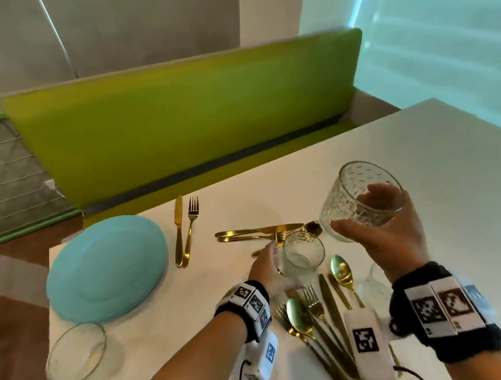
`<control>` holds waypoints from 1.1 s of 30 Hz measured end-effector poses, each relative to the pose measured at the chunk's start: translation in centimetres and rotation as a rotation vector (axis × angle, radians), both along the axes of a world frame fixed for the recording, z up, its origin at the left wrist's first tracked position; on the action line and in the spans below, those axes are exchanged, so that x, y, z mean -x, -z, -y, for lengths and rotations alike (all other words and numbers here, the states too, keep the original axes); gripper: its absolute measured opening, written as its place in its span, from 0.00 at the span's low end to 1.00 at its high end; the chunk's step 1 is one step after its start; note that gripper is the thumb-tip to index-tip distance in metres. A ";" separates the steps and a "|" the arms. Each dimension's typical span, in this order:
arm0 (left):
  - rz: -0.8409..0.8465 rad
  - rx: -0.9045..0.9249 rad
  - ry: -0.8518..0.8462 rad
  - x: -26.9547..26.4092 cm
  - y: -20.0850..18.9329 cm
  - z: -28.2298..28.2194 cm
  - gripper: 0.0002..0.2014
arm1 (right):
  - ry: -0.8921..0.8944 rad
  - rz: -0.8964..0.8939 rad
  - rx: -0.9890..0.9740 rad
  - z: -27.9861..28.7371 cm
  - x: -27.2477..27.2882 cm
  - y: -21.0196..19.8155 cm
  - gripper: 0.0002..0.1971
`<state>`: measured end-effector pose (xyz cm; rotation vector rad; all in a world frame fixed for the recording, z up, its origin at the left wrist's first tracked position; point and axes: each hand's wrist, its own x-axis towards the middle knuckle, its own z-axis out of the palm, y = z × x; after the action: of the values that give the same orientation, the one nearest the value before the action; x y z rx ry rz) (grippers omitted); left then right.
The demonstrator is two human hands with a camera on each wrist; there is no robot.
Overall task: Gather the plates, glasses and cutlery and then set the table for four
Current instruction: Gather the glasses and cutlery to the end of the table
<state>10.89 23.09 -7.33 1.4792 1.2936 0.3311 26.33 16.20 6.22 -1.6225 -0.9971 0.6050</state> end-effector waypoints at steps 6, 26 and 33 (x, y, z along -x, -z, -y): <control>-0.052 -0.073 -0.013 -2.1 1.4 -0.9 0.49 | 0.010 0.018 0.010 1.7 -1.8 0.5 0.34; 0.094 -0.223 -0.624 19.1 -0.2 15.8 0.35 | -0.366 0.012 0.317 0.4 14.5 8.3 0.38; 0.053 -0.215 -0.730 24.6 2.2 18.4 0.40 | -0.571 0.097 0.465 0.1 22.6 13.3 0.41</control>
<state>-13.73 4.67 -9.53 1.1052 1.7661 1.0012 3.71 16.09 -7.05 -1.7736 -1.4890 1.2237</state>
